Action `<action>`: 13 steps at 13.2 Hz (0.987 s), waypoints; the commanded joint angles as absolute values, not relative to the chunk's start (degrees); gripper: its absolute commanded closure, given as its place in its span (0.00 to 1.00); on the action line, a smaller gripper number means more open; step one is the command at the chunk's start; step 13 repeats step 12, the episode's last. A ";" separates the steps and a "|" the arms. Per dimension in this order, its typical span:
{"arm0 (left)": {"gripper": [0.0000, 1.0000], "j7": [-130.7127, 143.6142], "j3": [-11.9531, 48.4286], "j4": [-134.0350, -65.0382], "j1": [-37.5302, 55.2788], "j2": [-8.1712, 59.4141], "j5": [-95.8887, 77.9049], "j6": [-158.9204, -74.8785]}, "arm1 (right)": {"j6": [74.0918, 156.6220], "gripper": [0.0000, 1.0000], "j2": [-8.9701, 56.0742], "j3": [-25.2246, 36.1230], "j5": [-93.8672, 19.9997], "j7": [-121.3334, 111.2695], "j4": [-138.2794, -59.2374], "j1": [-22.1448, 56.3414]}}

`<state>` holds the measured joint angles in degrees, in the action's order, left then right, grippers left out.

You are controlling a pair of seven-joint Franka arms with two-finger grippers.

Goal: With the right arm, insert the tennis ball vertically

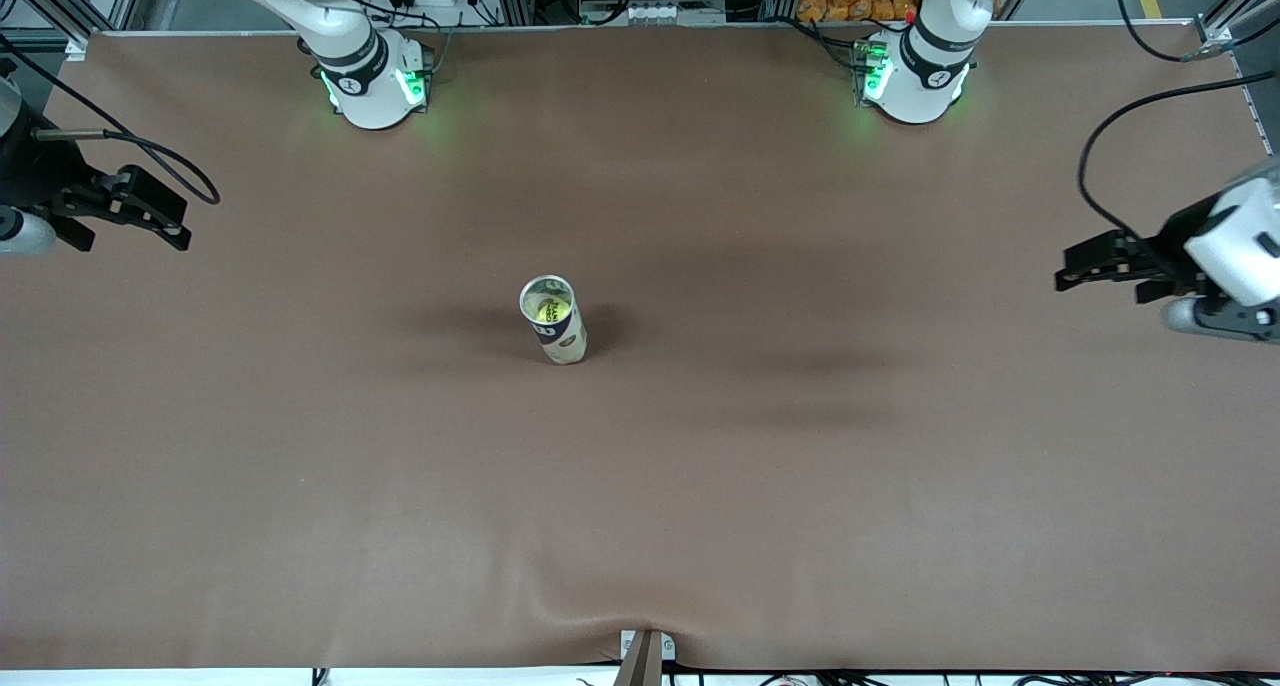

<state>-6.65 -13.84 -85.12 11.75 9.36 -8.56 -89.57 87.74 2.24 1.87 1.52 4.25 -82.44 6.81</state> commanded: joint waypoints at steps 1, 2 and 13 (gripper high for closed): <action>0.00 -4.66 -13.18 -84.38 10.46 8.00 -4.24 -88.07 | 86.66 0.00 2.99 2.29 2.29 4.22 -80.86 7.21; 0.00 -3.96 -13.18 -84.20 10.46 7.74 -2.65 -87.98 | 86.66 0.00 2.99 2.29 2.29 4.22 -80.86 7.29; 0.00 2.20 -12.13 -77.08 11.16 8.35 -0.18 -78.84 | 86.57 0.00 2.64 2.46 3.25 4.57 -80.77 7.12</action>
